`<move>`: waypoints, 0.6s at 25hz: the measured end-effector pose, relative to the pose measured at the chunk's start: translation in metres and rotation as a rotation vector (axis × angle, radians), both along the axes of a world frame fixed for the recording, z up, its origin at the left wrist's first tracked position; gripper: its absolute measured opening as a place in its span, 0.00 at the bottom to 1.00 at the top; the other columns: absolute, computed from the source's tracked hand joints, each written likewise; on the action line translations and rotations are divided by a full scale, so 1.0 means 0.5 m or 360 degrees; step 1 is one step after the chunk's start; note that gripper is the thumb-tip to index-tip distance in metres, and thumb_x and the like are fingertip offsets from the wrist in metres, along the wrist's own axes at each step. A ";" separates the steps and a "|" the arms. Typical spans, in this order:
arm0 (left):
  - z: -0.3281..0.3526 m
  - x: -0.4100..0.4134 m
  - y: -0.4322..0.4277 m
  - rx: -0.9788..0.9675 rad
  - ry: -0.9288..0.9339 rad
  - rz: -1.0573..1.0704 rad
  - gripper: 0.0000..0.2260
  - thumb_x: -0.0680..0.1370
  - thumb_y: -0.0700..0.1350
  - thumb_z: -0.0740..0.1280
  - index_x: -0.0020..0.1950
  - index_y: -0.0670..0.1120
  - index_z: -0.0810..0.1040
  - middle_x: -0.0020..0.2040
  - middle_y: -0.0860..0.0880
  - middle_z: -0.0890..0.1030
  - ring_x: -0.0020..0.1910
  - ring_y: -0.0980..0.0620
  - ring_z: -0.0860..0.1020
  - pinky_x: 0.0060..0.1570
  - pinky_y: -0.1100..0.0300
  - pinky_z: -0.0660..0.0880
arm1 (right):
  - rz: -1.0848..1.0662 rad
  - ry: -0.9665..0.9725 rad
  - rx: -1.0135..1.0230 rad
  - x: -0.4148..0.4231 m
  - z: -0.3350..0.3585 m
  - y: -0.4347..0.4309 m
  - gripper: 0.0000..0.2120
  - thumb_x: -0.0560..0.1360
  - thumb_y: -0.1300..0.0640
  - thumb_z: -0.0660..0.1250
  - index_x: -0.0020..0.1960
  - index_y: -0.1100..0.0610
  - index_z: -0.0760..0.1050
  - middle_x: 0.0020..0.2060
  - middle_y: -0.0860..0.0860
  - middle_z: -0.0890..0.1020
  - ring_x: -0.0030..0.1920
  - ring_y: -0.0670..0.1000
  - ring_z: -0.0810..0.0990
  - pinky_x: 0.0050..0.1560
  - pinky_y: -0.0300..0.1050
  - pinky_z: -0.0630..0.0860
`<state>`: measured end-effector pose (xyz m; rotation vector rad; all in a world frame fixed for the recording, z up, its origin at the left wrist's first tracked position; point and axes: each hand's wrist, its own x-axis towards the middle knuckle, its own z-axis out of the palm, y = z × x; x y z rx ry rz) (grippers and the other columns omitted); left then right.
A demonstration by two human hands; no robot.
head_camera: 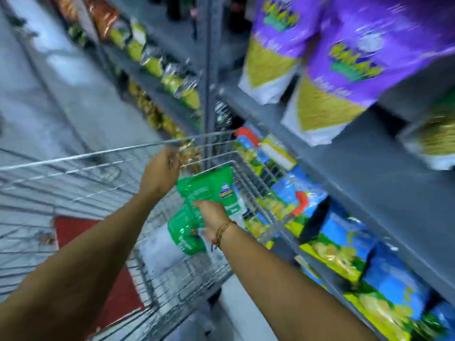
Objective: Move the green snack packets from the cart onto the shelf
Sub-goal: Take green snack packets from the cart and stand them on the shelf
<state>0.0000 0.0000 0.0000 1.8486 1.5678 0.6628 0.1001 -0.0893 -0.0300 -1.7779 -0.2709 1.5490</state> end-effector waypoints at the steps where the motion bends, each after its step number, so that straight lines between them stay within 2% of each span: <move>1: -0.051 -0.038 0.007 -0.0213 0.0117 0.0019 0.14 0.77 0.48 0.60 0.58 0.43 0.74 0.53 0.35 0.81 0.54 0.37 0.78 0.53 0.48 0.73 | -0.0033 0.0165 -0.0214 -0.024 -0.040 0.013 0.07 0.77 0.60 0.57 0.44 0.55 0.74 0.51 0.54 0.76 0.68 0.60 0.71 0.41 0.40 0.73; 2: -0.110 -0.066 0.026 -0.0357 0.0219 -0.0021 0.14 0.77 0.47 0.61 0.59 0.41 0.74 0.54 0.35 0.81 0.56 0.37 0.77 0.54 0.49 0.72 | -0.0057 0.0153 -0.0315 -0.044 -0.086 0.021 0.09 0.78 0.60 0.55 0.48 0.56 0.74 0.54 0.53 0.75 0.69 0.59 0.71 0.39 0.39 0.73; 3: -0.180 -0.095 0.030 -0.0545 0.0288 -0.0023 0.14 0.76 0.48 0.62 0.56 0.41 0.76 0.54 0.34 0.81 0.57 0.37 0.77 0.53 0.50 0.72 | -0.0119 0.0105 -0.0452 -0.056 -0.130 0.026 0.13 0.79 0.57 0.53 0.58 0.60 0.72 0.62 0.54 0.73 0.69 0.58 0.70 0.45 0.39 0.75; 4: -0.229 -0.104 0.017 -0.0760 0.0291 -0.0051 0.13 0.75 0.50 0.64 0.50 0.41 0.78 0.52 0.33 0.81 0.55 0.37 0.78 0.51 0.51 0.72 | -0.0252 -0.0136 -0.0556 -0.045 -0.163 0.024 0.19 0.80 0.53 0.52 0.66 0.62 0.66 0.68 0.55 0.70 0.70 0.59 0.68 0.56 0.42 0.74; 5: -0.263 -0.097 0.005 -0.0908 0.0218 -0.0108 0.14 0.74 0.53 0.65 0.44 0.42 0.79 0.50 0.33 0.81 0.52 0.37 0.79 0.48 0.51 0.72 | -0.0400 -0.0494 -0.0654 -0.022 -0.179 0.026 0.25 0.79 0.48 0.52 0.70 0.63 0.62 0.71 0.58 0.67 0.71 0.60 0.66 0.65 0.47 0.70; 6: -0.286 -0.081 -0.003 -0.1071 0.0114 -0.0139 0.16 0.72 0.55 0.66 0.43 0.41 0.80 0.49 0.34 0.82 0.49 0.41 0.80 0.49 0.52 0.73 | -0.0428 -0.0894 -0.0730 0.001 -0.197 0.033 0.28 0.79 0.45 0.51 0.70 0.64 0.61 0.71 0.62 0.66 0.70 0.61 0.66 0.68 0.52 0.66; 7: -0.315 -0.059 -0.008 -0.1218 0.0019 -0.0158 0.18 0.72 0.55 0.66 0.46 0.39 0.80 0.49 0.35 0.82 0.47 0.45 0.79 0.51 0.53 0.74 | -0.0383 -0.1157 -0.0777 0.027 -0.224 0.048 0.29 0.79 0.44 0.50 0.70 0.65 0.61 0.71 0.63 0.66 0.70 0.62 0.65 0.69 0.55 0.63; 8: -0.329 -0.034 -0.012 -0.1306 -0.0060 -0.0142 0.20 0.72 0.55 0.67 0.49 0.38 0.79 0.49 0.37 0.82 0.45 0.47 0.78 0.52 0.53 0.75 | -0.0304 -0.1222 -0.0730 0.053 -0.238 0.068 0.29 0.79 0.44 0.50 0.71 0.65 0.61 0.71 0.63 0.65 0.71 0.61 0.64 0.71 0.56 0.61; 10: -0.359 0.008 -0.017 -0.1418 -0.0127 -0.0121 0.22 0.69 0.56 0.69 0.50 0.39 0.79 0.48 0.40 0.82 0.45 0.47 0.79 0.52 0.53 0.77 | -0.0128 -0.1136 -0.0564 0.084 -0.277 0.094 0.29 0.79 0.44 0.49 0.73 0.63 0.59 0.73 0.62 0.63 0.73 0.60 0.62 0.73 0.55 0.59; 13: -0.370 0.048 -0.030 -0.1416 -0.0254 -0.0077 0.21 0.64 0.53 0.75 0.51 0.42 0.80 0.51 0.38 0.83 0.51 0.43 0.81 0.53 0.46 0.78 | 0.0024 -0.1147 -0.0486 0.102 -0.292 0.095 0.31 0.78 0.43 0.53 0.70 0.66 0.61 0.71 0.64 0.66 0.70 0.62 0.66 0.68 0.54 0.65; 15: -0.367 0.046 -0.048 -0.1328 -0.0286 0.0045 0.19 0.63 0.53 0.75 0.46 0.41 0.81 0.48 0.34 0.83 0.49 0.39 0.82 0.51 0.43 0.78 | 0.0018 -0.1117 -0.0474 0.098 -0.268 0.085 0.30 0.78 0.43 0.55 0.67 0.67 0.64 0.67 0.66 0.71 0.66 0.64 0.70 0.63 0.54 0.69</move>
